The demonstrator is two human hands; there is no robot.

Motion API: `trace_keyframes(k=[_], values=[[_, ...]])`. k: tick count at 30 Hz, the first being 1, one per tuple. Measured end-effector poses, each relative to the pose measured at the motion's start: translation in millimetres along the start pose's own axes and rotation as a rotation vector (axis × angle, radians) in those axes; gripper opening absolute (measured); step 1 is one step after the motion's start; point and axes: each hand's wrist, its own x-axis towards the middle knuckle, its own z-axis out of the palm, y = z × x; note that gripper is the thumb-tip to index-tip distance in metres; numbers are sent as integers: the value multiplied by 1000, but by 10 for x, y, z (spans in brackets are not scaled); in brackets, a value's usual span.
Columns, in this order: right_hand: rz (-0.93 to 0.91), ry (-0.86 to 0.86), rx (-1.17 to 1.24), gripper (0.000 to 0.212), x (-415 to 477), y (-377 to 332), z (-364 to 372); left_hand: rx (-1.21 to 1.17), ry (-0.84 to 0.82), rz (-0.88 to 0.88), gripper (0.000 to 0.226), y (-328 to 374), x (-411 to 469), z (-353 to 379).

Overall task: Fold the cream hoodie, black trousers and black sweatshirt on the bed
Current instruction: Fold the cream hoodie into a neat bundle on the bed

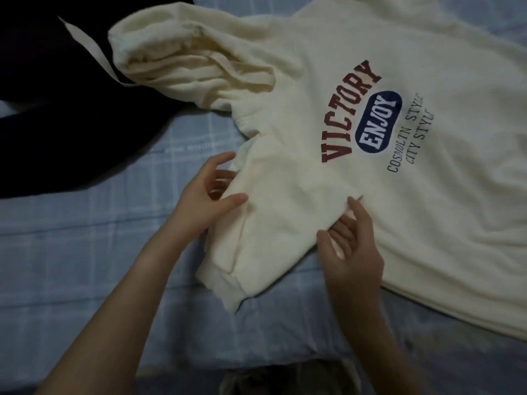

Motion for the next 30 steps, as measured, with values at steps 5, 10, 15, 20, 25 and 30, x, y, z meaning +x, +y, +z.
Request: trace_keyframes(k=[5,10,15,20,25,30], values=[[-273,-87,-463,56,-626,142,242,118,-38,-109,77,-293,-599,-129],[-99,-79,-421,68,-893,266,515,140,-19,-81,79,-439,-788,-165],[105,-21,-185,72,-1067,243,744,45,-6,-40,69,-450,-949,-180],[-11,53,-84,46,-1001,13,642,-149,118,33,44,-157,-932,-105],[-237,177,-78,46,-433,-391,269,-262,139,155,40,440,-466,114],[-225,218,84,45,587,-578,-14,-264,139,244,42,950,412,569]])
